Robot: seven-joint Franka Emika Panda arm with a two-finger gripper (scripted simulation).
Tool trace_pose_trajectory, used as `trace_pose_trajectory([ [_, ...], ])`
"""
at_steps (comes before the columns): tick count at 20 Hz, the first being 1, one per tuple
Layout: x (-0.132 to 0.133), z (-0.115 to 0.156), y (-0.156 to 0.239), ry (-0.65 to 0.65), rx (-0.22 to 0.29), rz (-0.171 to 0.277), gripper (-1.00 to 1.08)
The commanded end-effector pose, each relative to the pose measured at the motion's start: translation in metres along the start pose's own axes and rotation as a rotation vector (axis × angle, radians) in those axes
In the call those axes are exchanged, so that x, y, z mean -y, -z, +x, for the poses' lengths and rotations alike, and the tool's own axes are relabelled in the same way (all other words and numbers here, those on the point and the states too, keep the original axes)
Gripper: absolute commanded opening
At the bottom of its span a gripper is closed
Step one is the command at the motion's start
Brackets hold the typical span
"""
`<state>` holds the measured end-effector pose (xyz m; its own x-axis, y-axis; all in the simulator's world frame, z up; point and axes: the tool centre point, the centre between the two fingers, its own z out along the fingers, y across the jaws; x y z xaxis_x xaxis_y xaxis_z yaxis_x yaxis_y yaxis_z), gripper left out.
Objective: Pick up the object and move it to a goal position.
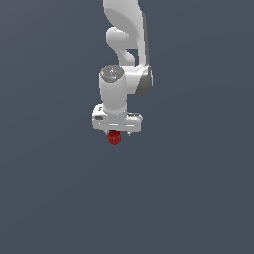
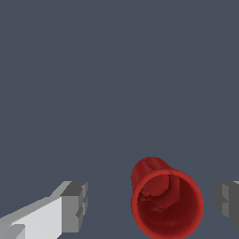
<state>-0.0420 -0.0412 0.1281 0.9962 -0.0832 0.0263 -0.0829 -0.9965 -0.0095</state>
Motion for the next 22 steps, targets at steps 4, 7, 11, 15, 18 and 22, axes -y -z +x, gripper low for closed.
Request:
trace_pose_trajectory([
  [4, -0.02, -0.027, -0.02, -0.015, 0.017, -0.007, 1.0],
  [7, -0.026, -0.036, -0.026, -0.02, 0.023, -0.009, 1.0],
  [11, -0.029, -0.041, -0.029, -0.023, 0.026, -0.01, 1.0],
  [15, -0.029, -0.041, -0.03, -0.023, 0.026, -0.01, 1.0],
  [18, -0.029, -0.041, -0.037, -0.023, 0.026, -0.01, 1.0],
  [22, -0.029, -0.043, -0.056, -0.023, 0.026, -0.01, 1.0],
])
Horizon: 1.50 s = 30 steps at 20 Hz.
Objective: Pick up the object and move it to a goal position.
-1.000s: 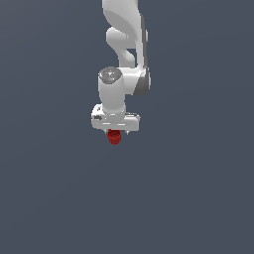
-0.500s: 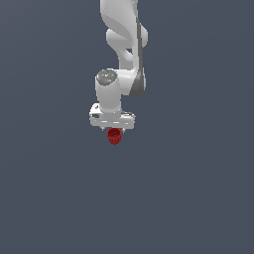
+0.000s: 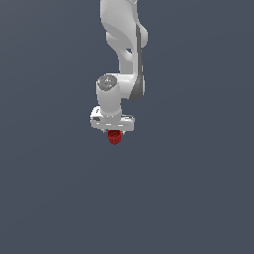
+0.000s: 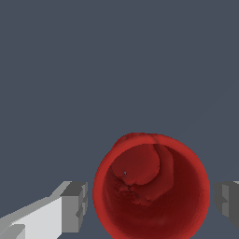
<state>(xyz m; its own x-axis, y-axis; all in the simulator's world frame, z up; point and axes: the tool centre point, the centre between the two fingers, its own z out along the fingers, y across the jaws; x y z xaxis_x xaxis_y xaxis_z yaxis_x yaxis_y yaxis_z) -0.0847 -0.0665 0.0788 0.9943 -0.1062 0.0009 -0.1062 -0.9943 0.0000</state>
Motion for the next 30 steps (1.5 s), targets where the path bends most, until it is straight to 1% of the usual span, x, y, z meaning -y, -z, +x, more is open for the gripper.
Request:
trace_pose_trajectory([
  [1, 0.0, -0.001, -0.013, 0.0, 0.001, 0.0, 1.0],
  [5, 0.0, -0.001, -0.027, 0.0, 0.001, 0.0, 1.0],
  [9, 0.0, -0.001, -0.032, 0.0, 0.001, 0.0, 1.0],
  [10, 0.0, -0.001, -0.032, 0.0, 0.001, 0.0, -1.0],
  [23, 0.001, 0.0, -0.028, 0.0, 0.0, 0.0, -1.0],
  [30, 0.008, 0.005, 0.0, 0.0, 0.0, 0.0, -1.0],
])
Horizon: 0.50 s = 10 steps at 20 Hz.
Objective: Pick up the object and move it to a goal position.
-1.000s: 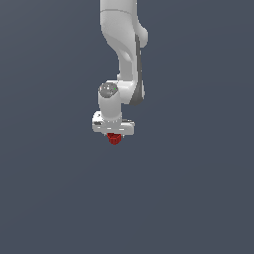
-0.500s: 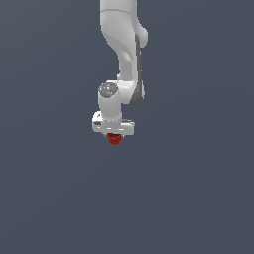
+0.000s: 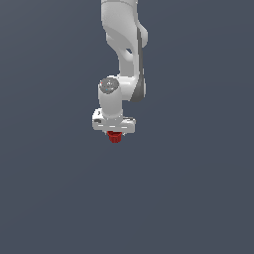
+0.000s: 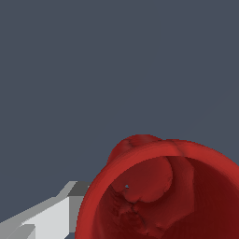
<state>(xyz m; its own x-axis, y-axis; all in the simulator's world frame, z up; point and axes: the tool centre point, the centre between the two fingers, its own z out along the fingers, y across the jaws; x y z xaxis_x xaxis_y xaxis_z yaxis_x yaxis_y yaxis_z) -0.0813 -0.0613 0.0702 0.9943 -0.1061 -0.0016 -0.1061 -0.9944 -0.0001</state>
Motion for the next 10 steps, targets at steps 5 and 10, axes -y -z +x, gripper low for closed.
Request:
trace_pose_trajectory([
  [5, 0.01, 0.009, 0.041, 0.0, -0.002, 0.0, -1.0],
  [10, 0.015, 0.014, 0.062, 0.0, -0.002, -0.001, -1.0],
])
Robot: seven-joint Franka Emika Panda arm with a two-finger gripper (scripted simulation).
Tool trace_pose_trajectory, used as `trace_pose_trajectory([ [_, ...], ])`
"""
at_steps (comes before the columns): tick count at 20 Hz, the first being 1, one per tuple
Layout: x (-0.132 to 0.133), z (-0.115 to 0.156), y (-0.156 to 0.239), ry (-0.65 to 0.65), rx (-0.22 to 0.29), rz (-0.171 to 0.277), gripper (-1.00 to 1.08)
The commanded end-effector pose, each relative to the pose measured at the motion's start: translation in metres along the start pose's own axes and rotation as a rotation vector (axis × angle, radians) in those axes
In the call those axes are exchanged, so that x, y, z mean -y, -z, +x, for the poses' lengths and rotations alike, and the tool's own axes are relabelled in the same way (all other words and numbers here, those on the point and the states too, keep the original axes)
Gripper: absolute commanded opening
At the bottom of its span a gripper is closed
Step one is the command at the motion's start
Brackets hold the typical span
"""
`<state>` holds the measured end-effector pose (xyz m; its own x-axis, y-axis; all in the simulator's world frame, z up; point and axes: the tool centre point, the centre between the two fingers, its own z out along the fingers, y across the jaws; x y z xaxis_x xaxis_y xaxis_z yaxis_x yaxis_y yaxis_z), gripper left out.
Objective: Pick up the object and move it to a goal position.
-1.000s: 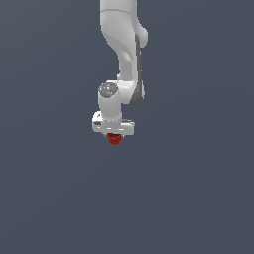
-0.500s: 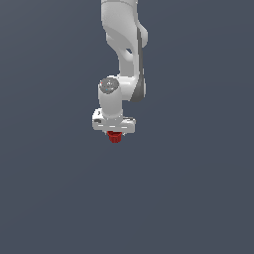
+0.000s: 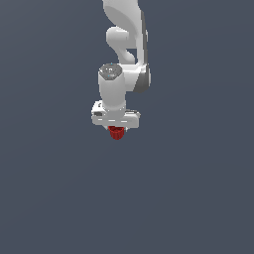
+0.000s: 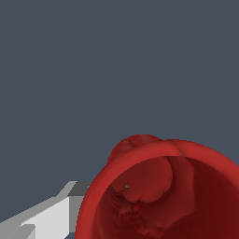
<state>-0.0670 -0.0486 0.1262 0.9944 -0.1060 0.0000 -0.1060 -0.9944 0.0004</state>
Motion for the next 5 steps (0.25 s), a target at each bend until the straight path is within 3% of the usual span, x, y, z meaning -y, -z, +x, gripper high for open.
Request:
trace_pose_trajectory([
  [1, 0.0019, 0.0022, 0.0087, 0.0, 0.0, 0.0, -1.0],
  [5, 0.0031, 0.0034, 0.0131, 0.0, 0.0, 0.0, -1.0],
])
